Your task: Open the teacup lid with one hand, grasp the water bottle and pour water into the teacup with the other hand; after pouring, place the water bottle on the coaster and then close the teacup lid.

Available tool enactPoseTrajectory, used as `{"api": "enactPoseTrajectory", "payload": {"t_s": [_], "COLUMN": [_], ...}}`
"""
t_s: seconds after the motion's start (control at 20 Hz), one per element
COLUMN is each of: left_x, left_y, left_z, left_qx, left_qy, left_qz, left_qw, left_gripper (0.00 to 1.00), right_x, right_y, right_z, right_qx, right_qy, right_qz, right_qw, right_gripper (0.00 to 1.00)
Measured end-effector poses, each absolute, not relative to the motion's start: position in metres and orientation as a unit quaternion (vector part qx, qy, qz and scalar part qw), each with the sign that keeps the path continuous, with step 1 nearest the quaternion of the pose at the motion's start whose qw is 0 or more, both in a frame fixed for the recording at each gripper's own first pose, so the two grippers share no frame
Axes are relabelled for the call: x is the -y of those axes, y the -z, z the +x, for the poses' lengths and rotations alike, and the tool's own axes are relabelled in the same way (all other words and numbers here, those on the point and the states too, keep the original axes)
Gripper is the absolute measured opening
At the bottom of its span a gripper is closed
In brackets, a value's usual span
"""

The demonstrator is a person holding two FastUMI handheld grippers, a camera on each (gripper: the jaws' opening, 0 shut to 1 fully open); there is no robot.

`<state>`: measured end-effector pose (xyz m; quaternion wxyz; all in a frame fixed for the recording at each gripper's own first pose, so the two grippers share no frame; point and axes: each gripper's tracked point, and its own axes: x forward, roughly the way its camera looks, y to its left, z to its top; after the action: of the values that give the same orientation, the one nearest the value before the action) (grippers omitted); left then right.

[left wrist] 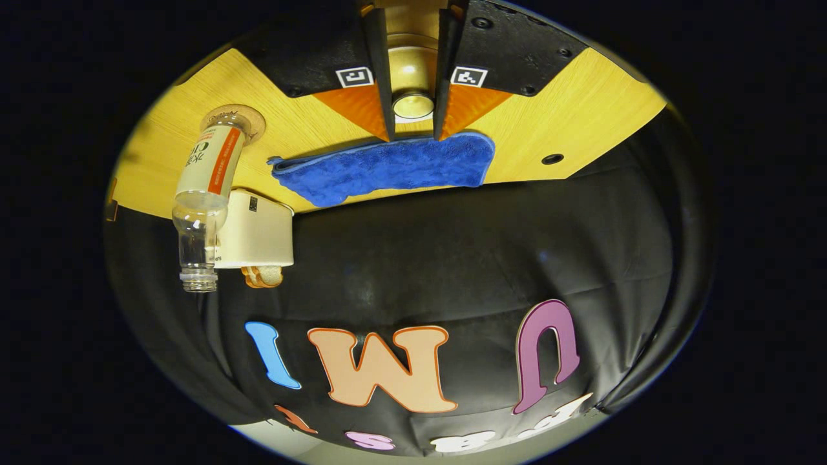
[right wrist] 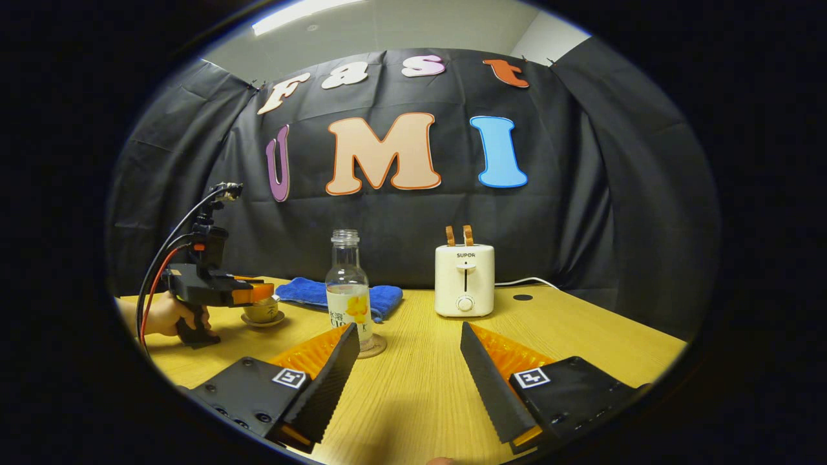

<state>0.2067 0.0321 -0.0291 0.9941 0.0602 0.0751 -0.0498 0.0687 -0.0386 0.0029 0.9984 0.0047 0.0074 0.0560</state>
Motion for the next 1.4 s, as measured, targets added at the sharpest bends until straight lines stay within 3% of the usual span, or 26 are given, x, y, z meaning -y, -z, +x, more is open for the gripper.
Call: {"api": "enactPoseTrajectory", "payload": {"t_s": [0.15, 0.2, 0.4, 0.6, 0.8, 1.3, 1.35, 1.4], "left_x": [-0.030, -0.031, -0.038, -0.047, -0.053, -0.036, -0.037, -0.039], "left_y": [0.030, 0.029, 0.024, 0.015, 0.011, 0.003, 0.003, 0.002], "left_z": [0.205, 0.205, 0.202, 0.194, 0.179, 0.066, 0.055, 0.045], "left_qx": [-0.077, -0.074, -0.060, -0.034, -0.012, -0.002, -0.001, -0.002], "left_qy": [0.055, 0.054, 0.044, 0.026, 0.016, 0.019, 0.012, 0.004], "left_qz": [0.058, 0.056, 0.040, 0.019, 0.001, 0.000, 0.000, 0.000], "left_qw": [0.994, 0.994, 0.996, 0.999, 1.000, 1.000, 1.000, 1.000], "left_gripper": [0.30, 0.39, 0.98, 0.97, 0.96, 0.96, 1.00, 0.97], "right_x": [0.040, 0.040, 0.042, 0.043, 0.045, 0.044, 0.042, 0.040], "right_y": [-0.003, -0.003, -0.002, -0.004, -0.003, -0.003, -0.002, -0.002], "right_z": [0.066, 0.067, 0.067, 0.068, 0.067, 0.058, 0.053, 0.048], "right_qx": [-0.008, -0.007, -0.007, -0.007, -0.006, -0.005, -0.006, -0.005], "right_qy": [-0.056, -0.055, -0.054, -0.048, -0.043, -0.023, -0.022, -0.018], "right_qz": [0.004, 0.004, 0.004, 0.004, 0.003, 0.003, 0.003, 0.003], "right_qw": [0.998, 0.998, 0.999, 0.999, 0.999, 1.000, 1.000, 1.000], "right_gripper": [0.99, 0.99, 0.99, 0.96, 0.99, 0.99, 1.00, 1.00]}}
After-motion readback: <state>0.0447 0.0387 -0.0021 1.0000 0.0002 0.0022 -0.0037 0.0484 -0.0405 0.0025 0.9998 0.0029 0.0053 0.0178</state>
